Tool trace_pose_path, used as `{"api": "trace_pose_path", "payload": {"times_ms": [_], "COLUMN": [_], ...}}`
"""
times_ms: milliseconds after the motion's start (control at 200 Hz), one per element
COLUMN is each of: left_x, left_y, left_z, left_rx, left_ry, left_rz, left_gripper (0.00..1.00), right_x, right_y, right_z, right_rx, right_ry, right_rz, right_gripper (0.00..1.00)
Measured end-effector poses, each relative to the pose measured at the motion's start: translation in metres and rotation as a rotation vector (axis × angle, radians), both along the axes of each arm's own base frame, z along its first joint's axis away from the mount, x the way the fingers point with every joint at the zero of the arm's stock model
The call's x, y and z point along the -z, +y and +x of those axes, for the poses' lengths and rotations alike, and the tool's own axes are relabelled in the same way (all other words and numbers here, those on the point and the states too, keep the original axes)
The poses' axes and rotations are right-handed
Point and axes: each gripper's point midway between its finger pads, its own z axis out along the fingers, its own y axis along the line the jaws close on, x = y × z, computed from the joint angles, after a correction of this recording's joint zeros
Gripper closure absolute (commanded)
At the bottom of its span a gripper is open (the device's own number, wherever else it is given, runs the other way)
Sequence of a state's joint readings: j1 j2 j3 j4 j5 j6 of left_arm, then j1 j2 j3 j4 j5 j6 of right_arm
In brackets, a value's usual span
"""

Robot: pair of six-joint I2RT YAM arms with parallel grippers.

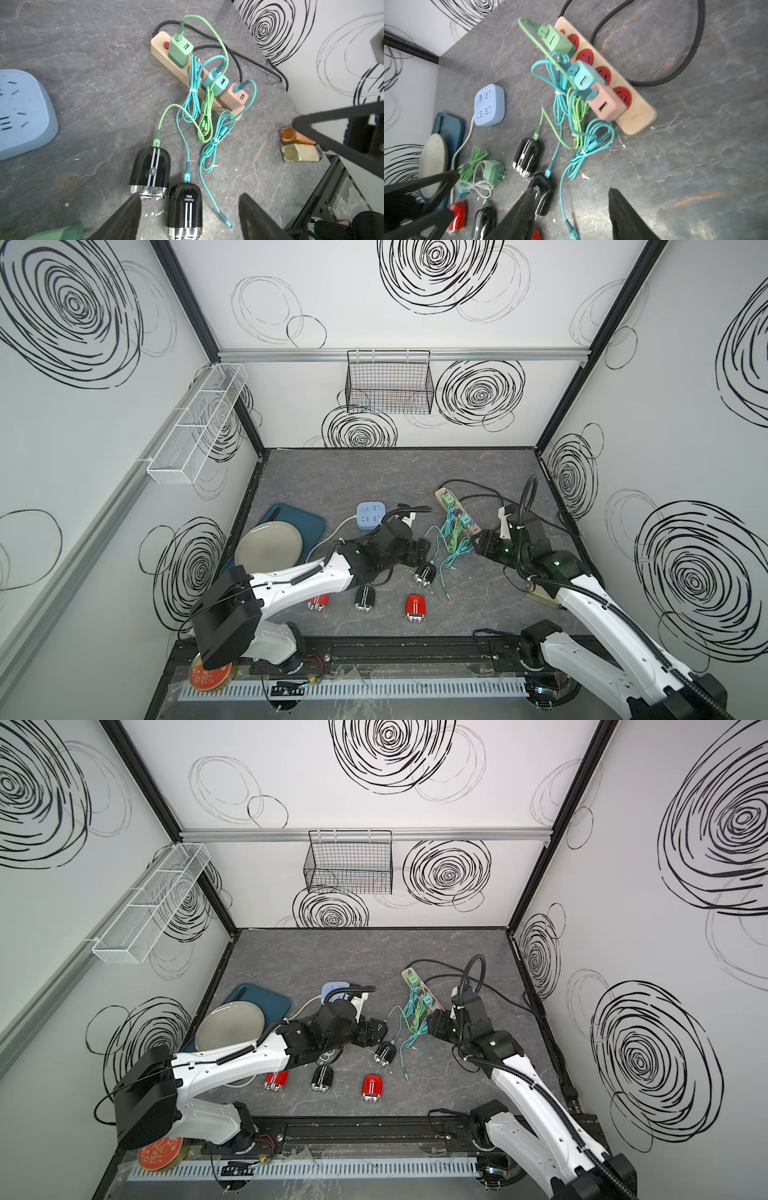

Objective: Unplug the electric shaver
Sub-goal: Remove the plug from the socket.

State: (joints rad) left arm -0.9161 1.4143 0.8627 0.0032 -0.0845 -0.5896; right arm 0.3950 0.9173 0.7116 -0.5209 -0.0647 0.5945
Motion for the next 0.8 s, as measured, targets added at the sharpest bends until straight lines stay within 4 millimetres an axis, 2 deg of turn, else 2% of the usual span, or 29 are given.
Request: {"api": "trace_pose_path", "payload": {"times_ms": [155, 255, 380, 445, 510, 675, 795], "left_x": [0.009, 0.008, 0.008, 0.012, 0.018, 0.025, 0.022], "left_y": [-0.006, -0.009, -0.010, -0.008, -0.005, -0.002, -0.005], "left_z": [-0.001, -0.002, -0.002, -0.003, -0.004, -0.007, -0.007], "left_rx": [0.035, 0.052, 0.064, 0.067, 0.066, 0.070, 0.076], "left_ry": [0.020, 0.023, 0.017, 0.023, 0.032, 0.046, 0.039], "left_rz": [-0.002, -0.010, -0.023, -0.018, -0.010, -0.004, -0.018], "left_gripper": [0.23, 0.23, 0.23, 0.23, 0.23, 0.23, 0.24], "right_x": [0.012, 0.025, 0.038, 0.039, 0.035, 0.024, 0.034], "right_y": [-0.004, -0.008, -0.010, -0.011, -0.011, -0.006, -0.004], "right_z": [0.027, 0.041, 0.046, 0.046, 0.047, 0.065, 0.077], "right_rx": [-0.033, -0.048, -0.088, -0.109, -0.127, -0.165, -0.197], "right_ry": [0.035, 0.075, 0.106, 0.102, 0.098, 0.083, 0.114], "right_rz": [-0.139, -0.225, -0.295, -0.315, -0.331, -0.370, -0.413], "right_gripper": [0.46, 0.46, 0.36, 0.27, 0.25, 0.38, 0.46]}}
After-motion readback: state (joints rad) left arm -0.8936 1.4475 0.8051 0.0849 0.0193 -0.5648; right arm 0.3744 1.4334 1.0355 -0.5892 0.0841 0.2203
